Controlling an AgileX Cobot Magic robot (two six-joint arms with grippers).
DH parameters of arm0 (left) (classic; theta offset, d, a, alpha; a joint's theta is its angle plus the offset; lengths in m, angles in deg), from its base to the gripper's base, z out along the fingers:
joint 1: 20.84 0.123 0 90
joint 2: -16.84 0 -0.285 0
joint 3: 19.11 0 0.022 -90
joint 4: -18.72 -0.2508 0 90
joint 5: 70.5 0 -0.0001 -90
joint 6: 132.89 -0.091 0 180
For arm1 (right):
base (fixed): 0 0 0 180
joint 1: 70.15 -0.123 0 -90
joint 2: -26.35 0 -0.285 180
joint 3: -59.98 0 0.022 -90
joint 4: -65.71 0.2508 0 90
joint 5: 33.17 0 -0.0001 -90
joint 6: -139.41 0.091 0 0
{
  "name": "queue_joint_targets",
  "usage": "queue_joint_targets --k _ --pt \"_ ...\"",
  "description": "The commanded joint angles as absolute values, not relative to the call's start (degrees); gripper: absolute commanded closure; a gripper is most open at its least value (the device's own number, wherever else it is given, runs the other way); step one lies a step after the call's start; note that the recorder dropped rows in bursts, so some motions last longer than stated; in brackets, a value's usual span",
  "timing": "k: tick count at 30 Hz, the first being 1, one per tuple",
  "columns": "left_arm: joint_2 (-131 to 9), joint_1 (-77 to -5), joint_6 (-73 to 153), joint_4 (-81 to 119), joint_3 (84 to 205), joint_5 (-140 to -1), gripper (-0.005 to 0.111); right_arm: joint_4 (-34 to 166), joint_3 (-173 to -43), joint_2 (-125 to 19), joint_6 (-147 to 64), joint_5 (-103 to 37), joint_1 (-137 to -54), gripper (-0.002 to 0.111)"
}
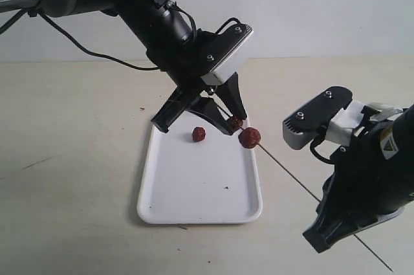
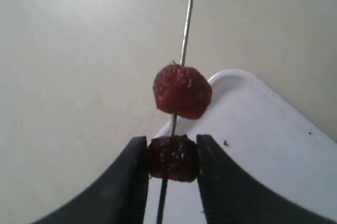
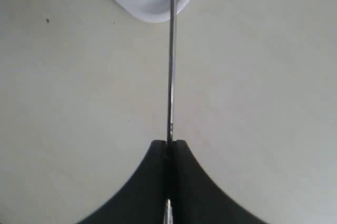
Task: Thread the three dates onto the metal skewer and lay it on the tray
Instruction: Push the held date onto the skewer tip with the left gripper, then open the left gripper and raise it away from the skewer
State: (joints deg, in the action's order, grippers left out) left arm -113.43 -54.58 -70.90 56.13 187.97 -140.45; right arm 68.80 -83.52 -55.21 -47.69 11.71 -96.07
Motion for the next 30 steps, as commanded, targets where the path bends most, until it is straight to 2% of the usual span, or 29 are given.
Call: queue_joint_targets --k 1,8,30 --pt "-112.90 -54.65 -71.07 57.18 187.79 -140.46 0.074 68.84 -83.90 -56.18 -48.08 7.53 -96.15 0.108" --pt "-112.90 -55.42 -71.30 57.40 187.79 -140.46 0.074 68.84 -83.90 -56.31 -47.95 3.70 -96.15 0.108" --pt "-112.90 -55.56 -71.07 62.79 187.79 -140.46 0.074 68.84 -83.90 -56.31 -47.95 3.86 -96.15 0.108"
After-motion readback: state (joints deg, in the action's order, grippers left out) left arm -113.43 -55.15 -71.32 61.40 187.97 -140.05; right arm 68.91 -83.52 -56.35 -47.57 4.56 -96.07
